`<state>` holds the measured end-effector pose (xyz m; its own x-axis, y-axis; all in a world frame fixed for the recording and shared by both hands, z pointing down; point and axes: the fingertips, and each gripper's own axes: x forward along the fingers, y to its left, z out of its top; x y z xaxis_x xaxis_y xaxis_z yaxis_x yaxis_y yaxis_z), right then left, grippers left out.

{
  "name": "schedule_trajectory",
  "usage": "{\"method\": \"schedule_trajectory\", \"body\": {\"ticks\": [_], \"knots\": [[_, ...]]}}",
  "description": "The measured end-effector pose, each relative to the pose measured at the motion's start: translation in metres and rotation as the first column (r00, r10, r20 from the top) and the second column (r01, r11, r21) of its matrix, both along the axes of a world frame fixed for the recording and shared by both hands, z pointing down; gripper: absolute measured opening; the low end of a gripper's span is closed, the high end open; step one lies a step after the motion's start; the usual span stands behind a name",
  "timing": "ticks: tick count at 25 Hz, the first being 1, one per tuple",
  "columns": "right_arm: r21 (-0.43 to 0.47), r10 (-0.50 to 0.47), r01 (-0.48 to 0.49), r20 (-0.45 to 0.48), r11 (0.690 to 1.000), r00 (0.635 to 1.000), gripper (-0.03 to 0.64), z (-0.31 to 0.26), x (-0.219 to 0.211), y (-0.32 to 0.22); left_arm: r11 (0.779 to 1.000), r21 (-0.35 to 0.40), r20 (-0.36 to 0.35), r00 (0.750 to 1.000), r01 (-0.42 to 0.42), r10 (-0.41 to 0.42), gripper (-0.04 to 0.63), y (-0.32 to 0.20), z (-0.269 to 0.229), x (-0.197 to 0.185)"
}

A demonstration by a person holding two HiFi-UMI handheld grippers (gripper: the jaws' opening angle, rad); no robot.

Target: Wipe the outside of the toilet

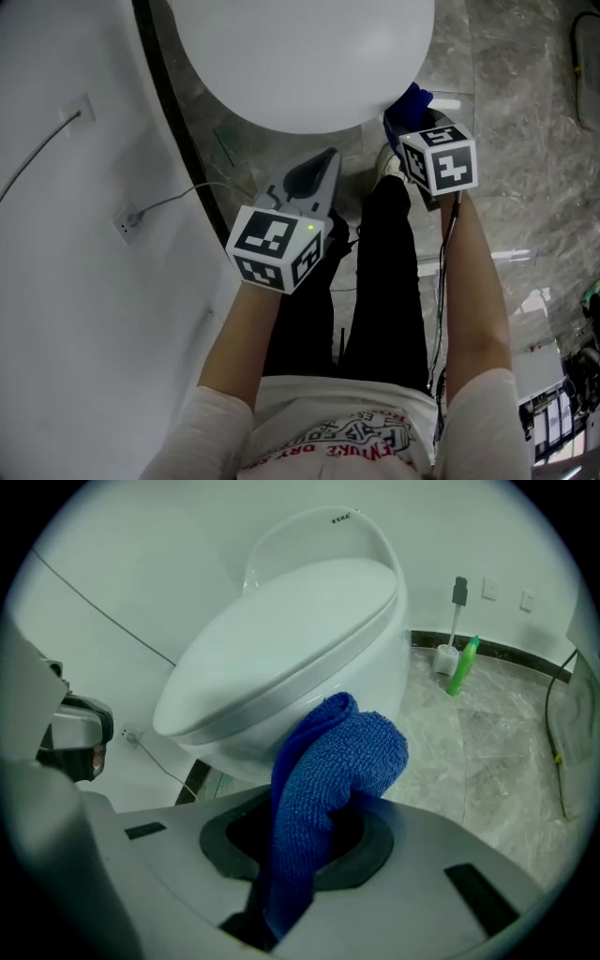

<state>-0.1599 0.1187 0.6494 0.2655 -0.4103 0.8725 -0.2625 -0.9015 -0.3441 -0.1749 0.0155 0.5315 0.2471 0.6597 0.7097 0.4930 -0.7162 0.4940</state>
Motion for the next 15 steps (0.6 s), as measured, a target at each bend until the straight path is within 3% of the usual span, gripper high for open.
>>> {"method": "schedule_trajectory", "body": {"ticks": [9,15], "knots": [[0.034,0.076,-0.078,0.042,0.996,0.996,0.072,0.009,-0.030,-0.073,0.999,0.033,0.053,0.999,0.005,-0.007,0.006,-0.086,0.019,-0.045],[0.053,-0.021,0.017,0.070,0.998,0.997,0.072,0.007,-0.040,-0.128,0.994,0.069,0.055,0.995,0.079,-0.083,0.006,-0.130,0.026,-0.050]]}}
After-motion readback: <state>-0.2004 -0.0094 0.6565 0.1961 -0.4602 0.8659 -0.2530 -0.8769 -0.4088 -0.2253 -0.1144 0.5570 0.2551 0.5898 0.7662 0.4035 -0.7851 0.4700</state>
